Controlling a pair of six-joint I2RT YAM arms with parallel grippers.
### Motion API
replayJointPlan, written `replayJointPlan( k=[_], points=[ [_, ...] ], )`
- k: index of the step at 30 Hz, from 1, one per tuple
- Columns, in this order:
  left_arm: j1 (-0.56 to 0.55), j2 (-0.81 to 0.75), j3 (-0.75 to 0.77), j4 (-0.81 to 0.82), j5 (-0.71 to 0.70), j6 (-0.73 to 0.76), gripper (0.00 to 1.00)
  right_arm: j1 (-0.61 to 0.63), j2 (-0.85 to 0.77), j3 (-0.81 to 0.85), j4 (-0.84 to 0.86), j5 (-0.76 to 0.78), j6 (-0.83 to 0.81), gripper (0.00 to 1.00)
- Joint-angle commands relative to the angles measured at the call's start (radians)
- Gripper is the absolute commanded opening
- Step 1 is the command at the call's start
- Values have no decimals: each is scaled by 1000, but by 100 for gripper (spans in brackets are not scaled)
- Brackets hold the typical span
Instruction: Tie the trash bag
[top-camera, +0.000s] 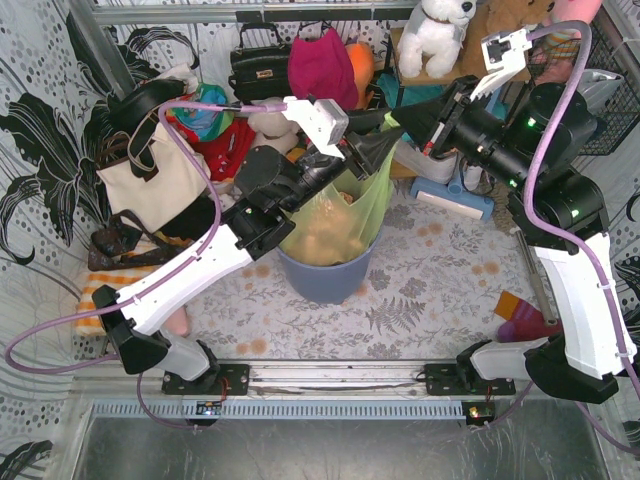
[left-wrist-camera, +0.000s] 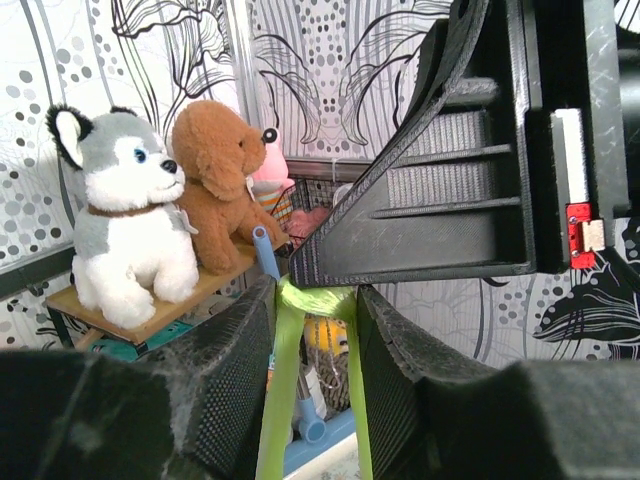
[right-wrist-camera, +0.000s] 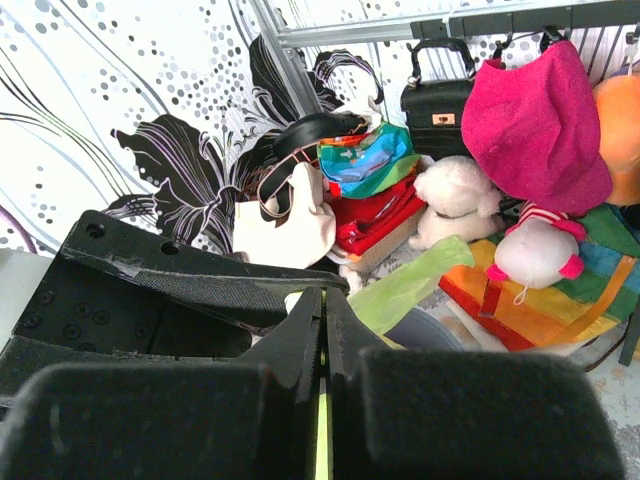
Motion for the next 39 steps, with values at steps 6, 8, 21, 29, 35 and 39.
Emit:
replayJointPlan(
  k=[6, 8, 21, 29, 35, 39],
  points=[
    [-2, 15, 70, 26, 3, 0, 37, 3, -21, -6, 44, -12, 18, 0],
    [-2, 17, 69, 22, 2, 1, 36, 2, -21, -4, 44, -12, 17, 0],
    [-2, 0, 45, 13, 7, -24, 0, 3, -24, -7, 52, -11, 12, 0],
    [-2, -77, -71, 50, 44, -25, 0, 3, 6, 10, 61, 31, -6, 23],
    [-2, -121, -120, 43, 96, -12, 0, 2, 128, 121, -44, 50, 2, 39],
    [-2, -140, -144, 42, 116, -13, 0, -5, 201, 210, -147, 91, 8, 47]
  ],
)
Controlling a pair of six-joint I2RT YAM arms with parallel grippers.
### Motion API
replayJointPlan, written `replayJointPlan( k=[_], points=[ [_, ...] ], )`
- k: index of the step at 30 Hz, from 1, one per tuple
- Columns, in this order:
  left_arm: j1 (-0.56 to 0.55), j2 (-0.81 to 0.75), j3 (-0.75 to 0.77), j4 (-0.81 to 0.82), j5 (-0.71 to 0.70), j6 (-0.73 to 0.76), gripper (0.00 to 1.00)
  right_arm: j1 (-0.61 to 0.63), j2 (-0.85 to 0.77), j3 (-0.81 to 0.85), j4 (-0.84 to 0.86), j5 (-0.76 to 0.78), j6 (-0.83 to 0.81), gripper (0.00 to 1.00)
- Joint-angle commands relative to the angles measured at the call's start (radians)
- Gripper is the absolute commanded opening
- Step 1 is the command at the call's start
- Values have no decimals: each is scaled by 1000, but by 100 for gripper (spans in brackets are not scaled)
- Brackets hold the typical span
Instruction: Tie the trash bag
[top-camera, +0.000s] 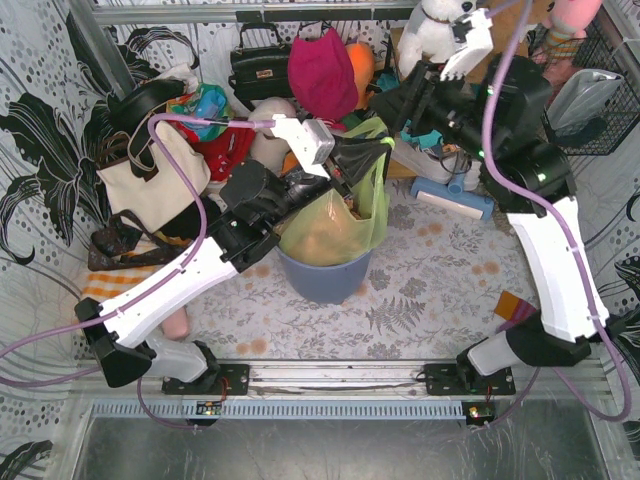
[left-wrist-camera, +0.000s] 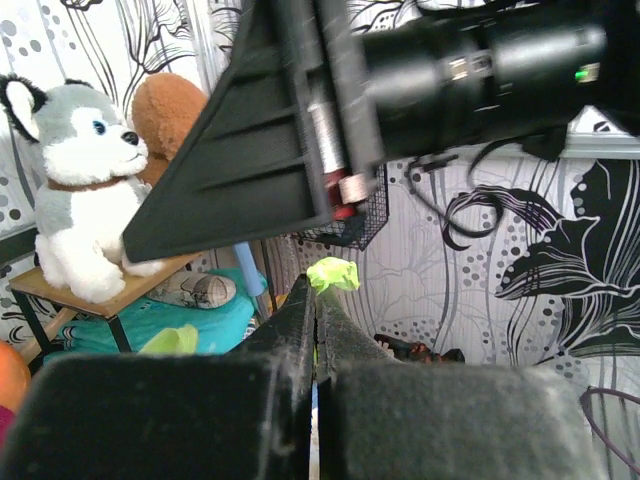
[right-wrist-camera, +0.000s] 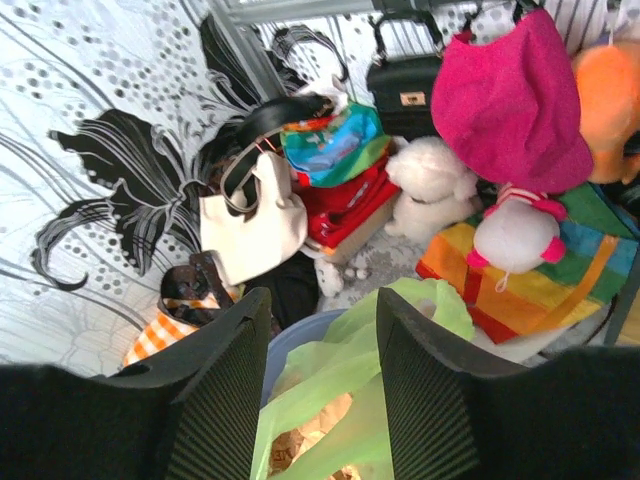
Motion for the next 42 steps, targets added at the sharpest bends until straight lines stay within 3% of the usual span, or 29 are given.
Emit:
replayJointPlan(
  k=[1, 9, 22, 28, 33, 39, 42],
  points=[
    [-3, -40, -21, 56, 41, 7, 0, -10, 59, 84, -127, 58, 16, 48],
    [-3, -43, -24, 48, 42, 7, 0, -96, 38, 9, -169, 31, 67, 50],
    [-3, -32, -8, 40, 44, 1, 0, -147, 46, -85, -82, -140, 108, 49],
    [-3, -30, -8, 43, 41, -3, 0, -152, 73, -70, -74, -165, 105, 40],
    [-4, -28, -8, 43, 43, -7, 0, -155, 87, -66, -75, -173, 108, 39],
    [-4, -26, -4, 39, 42, -6, 0, -155, 77, -72, -70, -156, 107, 19],
    [-3, -24, 1, 36, 43, -7, 0, -155, 76, -70, -69, -139, 100, 4]
  ],
)
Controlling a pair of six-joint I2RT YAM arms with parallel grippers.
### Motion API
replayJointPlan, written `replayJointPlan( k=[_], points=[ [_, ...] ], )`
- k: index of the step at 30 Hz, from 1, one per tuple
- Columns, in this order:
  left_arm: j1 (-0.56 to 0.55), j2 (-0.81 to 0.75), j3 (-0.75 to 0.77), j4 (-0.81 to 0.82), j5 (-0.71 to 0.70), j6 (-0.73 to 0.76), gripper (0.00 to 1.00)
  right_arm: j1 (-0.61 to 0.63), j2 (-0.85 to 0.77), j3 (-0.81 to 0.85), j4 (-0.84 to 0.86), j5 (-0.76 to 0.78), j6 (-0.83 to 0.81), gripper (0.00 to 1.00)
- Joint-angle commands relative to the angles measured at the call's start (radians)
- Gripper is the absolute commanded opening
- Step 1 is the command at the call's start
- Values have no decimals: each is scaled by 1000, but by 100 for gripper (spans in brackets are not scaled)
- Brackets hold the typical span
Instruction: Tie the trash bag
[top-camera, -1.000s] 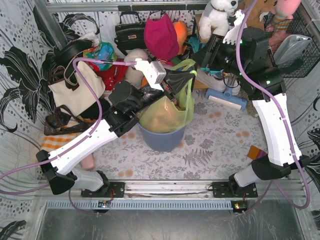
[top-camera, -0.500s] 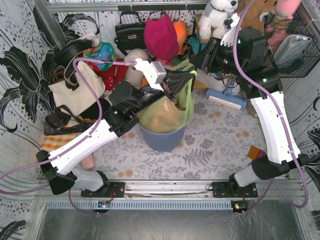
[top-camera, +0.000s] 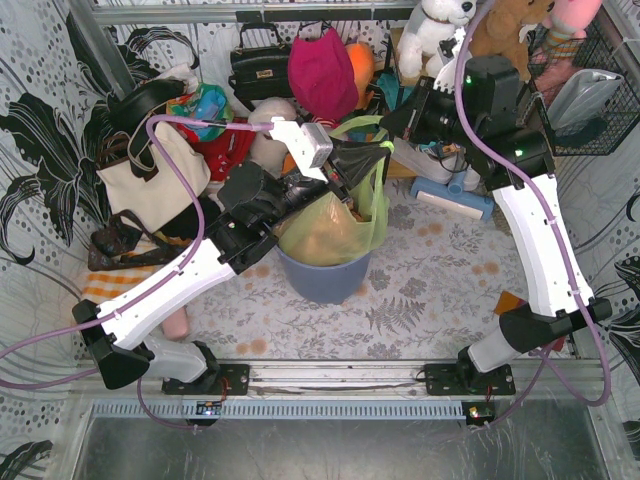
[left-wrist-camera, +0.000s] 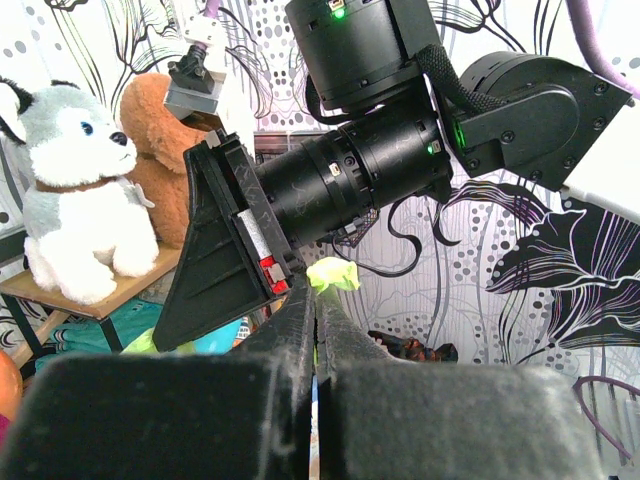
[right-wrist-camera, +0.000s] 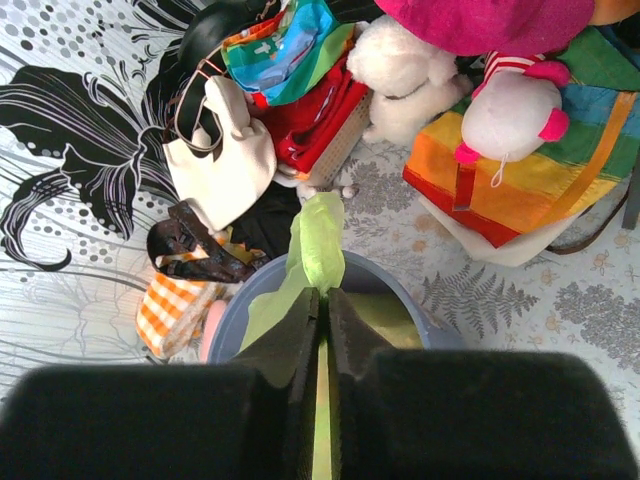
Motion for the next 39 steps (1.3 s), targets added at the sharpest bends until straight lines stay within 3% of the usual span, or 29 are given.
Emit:
replayJointPlan(
  k=[1, 9, 11, 15, 17, 21, 27, 36, 39],
  points=[
    [-3, -1, 24, 37, 6, -6, 0, -6, -15, 13, 40, 13, -9, 0],
    [-3, 5, 36, 31, 4, -6, 0, -7, -17, 68, 54, 14, -19, 0],
    [-3, 5, 37, 32, 4, -7, 0, -6, -20, 73, 50, 17, -21, 8],
    [-4, 4, 36, 39, 5, -13, 0, -6, -14, 65, 42, 17, -21, 41],
    [-3, 5, 37, 39, 6, -14, 0, -6, -11, 48, 41, 16, -14, 48],
    [-3, 6, 39, 37, 6, -15, 0, -6, 1, 37, 32, 15, -6, 49],
    [-3, 9, 41, 38, 4, -19, 0, -7, 32, 60, 6, 24, -15, 41],
    [-3, 12, 43, 35, 4, -21, 0, -13, 59, 89, -43, 42, -23, 43],
    [-4, 13, 42, 37, 4, -21, 0, -12, 50, 85, -41, 45, -22, 33]
  ],
)
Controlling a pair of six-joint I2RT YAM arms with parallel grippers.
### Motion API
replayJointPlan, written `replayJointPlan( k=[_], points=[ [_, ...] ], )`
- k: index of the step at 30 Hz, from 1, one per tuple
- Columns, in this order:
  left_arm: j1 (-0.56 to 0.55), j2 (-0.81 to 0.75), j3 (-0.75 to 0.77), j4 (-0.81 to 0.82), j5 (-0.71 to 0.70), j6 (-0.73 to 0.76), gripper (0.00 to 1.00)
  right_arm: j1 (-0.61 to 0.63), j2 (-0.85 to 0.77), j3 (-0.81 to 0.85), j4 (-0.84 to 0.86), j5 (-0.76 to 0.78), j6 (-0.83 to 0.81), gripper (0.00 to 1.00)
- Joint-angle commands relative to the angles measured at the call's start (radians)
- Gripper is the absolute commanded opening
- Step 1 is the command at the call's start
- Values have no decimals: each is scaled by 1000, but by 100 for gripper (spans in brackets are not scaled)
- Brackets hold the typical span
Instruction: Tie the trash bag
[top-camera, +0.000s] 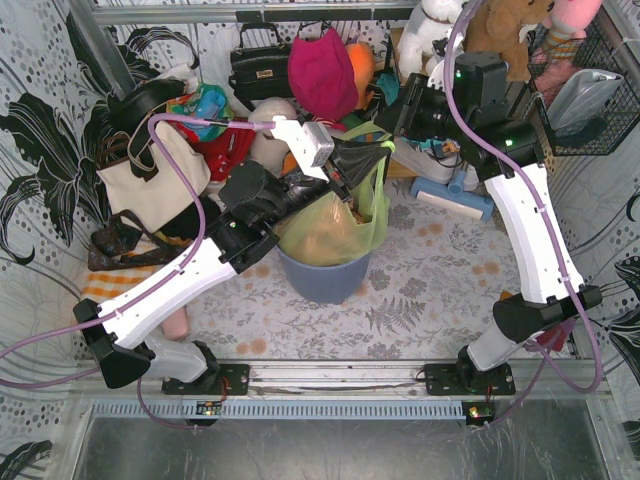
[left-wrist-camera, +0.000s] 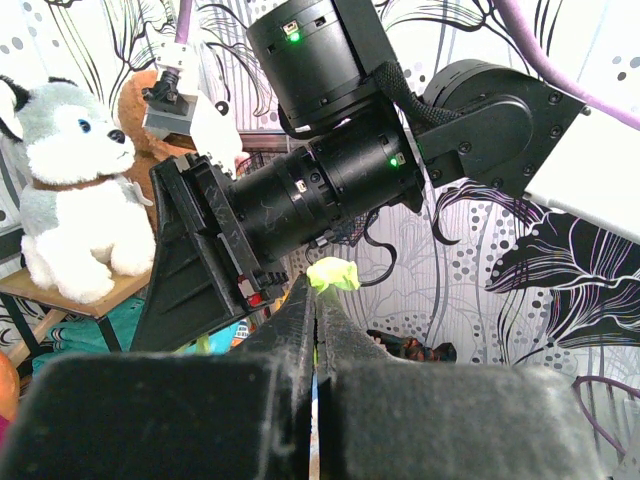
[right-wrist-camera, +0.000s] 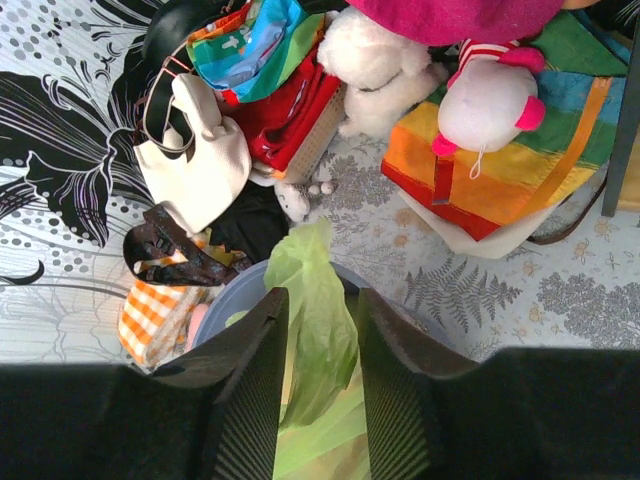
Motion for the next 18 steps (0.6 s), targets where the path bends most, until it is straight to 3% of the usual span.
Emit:
replayJointPlan(
  k=[1, 4, 11, 16, 18],
  points=[
    [-4, 7, 37, 42, 5, -14, 0, -7, -22, 27, 1, 14, -11, 32],
    [-3, 9, 37, 43, 6, -13, 0, -6, -30, 29, 4, 17, -9, 26],
    [-4, 15, 39, 46, 5, -15, 0, -6, -49, 50, -22, 2, -2, 30],
    [-3, 18, 41, 46, 6, -17, 0, -7, -72, 37, -26, 0, 1, 4],
    [-3, 18, 43, 45, 6, -17, 0, -6, -74, 39, -26, -1, 1, 0]
  ],
)
